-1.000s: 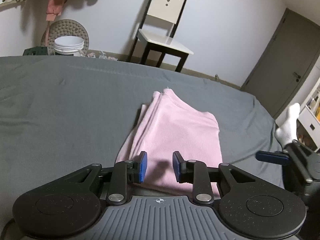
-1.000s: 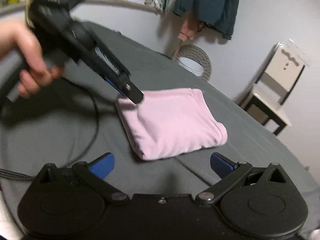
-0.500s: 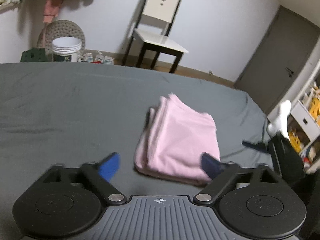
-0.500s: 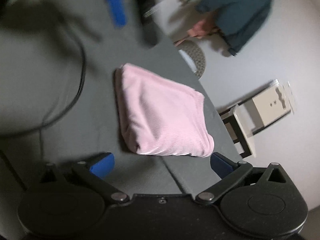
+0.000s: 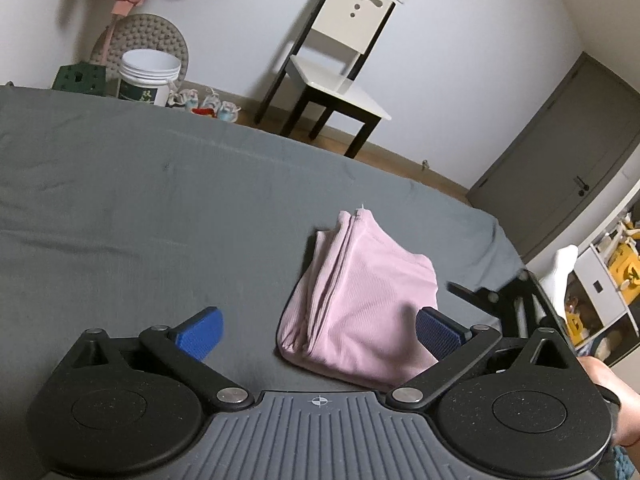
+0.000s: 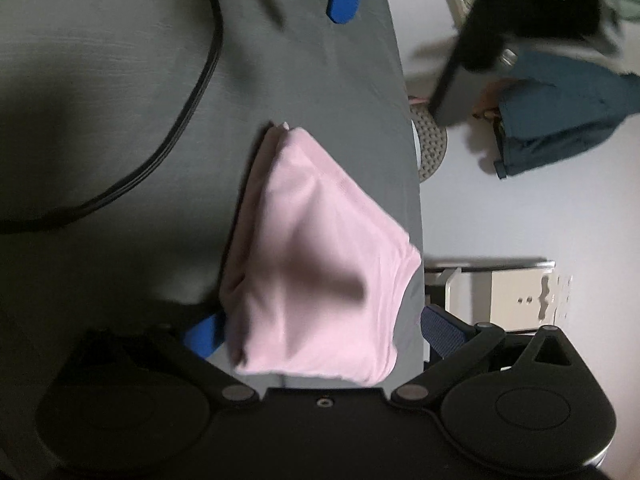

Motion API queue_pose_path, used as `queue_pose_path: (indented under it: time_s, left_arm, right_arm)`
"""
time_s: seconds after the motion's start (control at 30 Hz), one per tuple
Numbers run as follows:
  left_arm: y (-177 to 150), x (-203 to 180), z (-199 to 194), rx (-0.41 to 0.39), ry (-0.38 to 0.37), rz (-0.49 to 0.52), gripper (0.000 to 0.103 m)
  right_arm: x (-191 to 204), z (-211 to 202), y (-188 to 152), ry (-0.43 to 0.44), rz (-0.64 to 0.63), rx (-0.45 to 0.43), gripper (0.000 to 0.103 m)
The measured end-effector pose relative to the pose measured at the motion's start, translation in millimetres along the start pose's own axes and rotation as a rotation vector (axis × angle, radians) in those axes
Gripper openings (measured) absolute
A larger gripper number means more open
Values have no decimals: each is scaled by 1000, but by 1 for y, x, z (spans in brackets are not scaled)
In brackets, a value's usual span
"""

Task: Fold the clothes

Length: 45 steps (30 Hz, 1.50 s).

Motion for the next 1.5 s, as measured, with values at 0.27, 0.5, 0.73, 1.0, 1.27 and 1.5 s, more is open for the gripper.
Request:
queue_pose_path:
  time_s: [0.27,0.5,0.73,1.0,1.27,1.5]
  left_arm:
    - [-5,9,10,39,-35,-102,103]
    - [-20,5,24,94,-83,-183,103]
    - [-55,1,52,254,-152,-336,103]
    - [-75,-7,81,265,-237,-483,103]
    - [-84,-14,111,158,-396,-798,103]
    - [-91,-20,132,7,-478,-1015,102]
  right_arm:
    - [-7,1,1,-67,10,-18,103]
    - [-29,-8,-11,-98,123,-52,103]
    - [-47,-9,-19,-96,210,-74,103]
    - [-55,-9,-25,-95,252,-95,103]
    - [-61,-13,-29,-107,268,-123,103]
    - [-59,-15,-34,-113,280,-143,103]
Point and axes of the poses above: each gripper's, at about its wrist camera, not at the fingertips, and z roughly the way its jaws point, x to its left, y to its top, the point moved 8 cm from there along z, roughly the way its jaws point, and after that the axes turned 12 degrees about -z, right-handed, at the moved point
